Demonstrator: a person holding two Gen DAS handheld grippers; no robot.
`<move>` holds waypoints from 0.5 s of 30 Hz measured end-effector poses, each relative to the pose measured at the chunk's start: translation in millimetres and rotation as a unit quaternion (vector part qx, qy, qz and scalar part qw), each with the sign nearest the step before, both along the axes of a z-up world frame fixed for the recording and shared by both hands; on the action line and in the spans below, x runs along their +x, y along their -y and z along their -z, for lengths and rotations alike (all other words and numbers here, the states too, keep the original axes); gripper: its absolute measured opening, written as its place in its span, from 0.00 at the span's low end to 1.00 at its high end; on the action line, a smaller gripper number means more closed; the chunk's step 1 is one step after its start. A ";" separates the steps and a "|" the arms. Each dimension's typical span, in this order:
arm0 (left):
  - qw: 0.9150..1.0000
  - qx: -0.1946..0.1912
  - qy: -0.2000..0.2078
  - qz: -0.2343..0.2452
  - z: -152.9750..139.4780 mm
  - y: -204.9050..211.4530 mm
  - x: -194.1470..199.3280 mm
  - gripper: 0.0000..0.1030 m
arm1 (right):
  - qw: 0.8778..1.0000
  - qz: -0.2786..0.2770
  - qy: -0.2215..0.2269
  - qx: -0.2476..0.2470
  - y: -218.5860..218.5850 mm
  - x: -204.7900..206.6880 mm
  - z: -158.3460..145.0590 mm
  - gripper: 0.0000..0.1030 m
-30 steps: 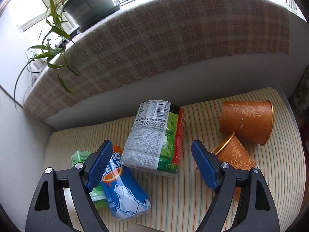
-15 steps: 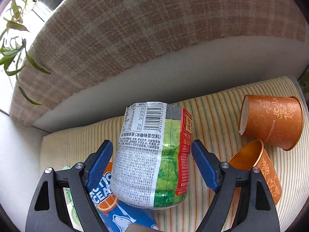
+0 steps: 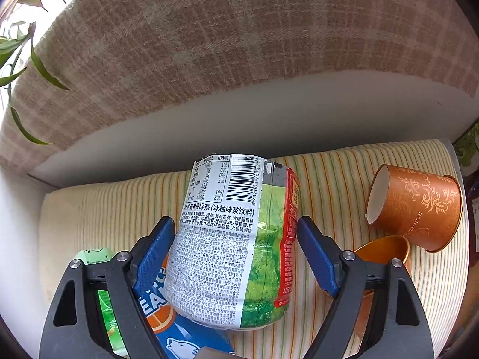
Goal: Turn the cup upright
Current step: 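Close the right gripper on the green-and-white paper cup's body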
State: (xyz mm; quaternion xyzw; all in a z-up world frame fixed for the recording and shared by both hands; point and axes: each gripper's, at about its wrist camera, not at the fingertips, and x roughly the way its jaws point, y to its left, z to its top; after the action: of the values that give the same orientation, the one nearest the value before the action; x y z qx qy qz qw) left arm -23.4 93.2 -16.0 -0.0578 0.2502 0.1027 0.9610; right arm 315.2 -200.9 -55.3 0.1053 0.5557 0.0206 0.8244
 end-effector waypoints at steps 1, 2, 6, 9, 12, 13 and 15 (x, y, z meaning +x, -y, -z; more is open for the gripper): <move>1.000 0.000 -0.001 0.000 -0.1 0.2 0.1 1.00 | 1.000 0.000 0.000 0.000 0.5 -0.8 -0.1 0.81; 1.000 0.000 -0.001 0.000 -0.2 0.5 -0.3 1.00 | 1.000 0.000 0.000 0.000 0.9 -0.8 -0.4 0.80; 1.000 0.000 0.001 0.000 -1.2 0.3 -1.3 1.00 | 1.000 -0.003 0.002 -0.001 1.2 -1.1 -5.7 0.80; 1.000 0.001 0.003 0.001 -1.8 -0.2 -2.3 1.00 | 1.000 -0.007 0.010 -0.001 3.9 -2.6 -10.4 0.79; 1.000 0.001 0.003 0.000 -1.9 0.1 -2.7 1.00 | 1.000 -0.011 0.023 -0.002 5.0 -3.0 -20.4 0.79; 1.000 0.001 0.003 0.001 -1.9 0.1 -2.6 1.00 | 1.000 -0.012 0.028 -0.002 5.1 -3.2 -23.6 0.79; 1.000 0.002 0.002 0.001 -1.9 0.1 -2.8 1.00 | 0.999 -0.015 0.042 -0.006 6.4 -3.9 -30.7 0.78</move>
State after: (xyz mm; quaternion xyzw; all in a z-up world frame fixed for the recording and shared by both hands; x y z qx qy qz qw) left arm -26.2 93.1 -14.2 -0.0559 0.2477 0.1019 0.9618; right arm 311.3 -207.2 -24.6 0.0913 0.5224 0.0342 0.8471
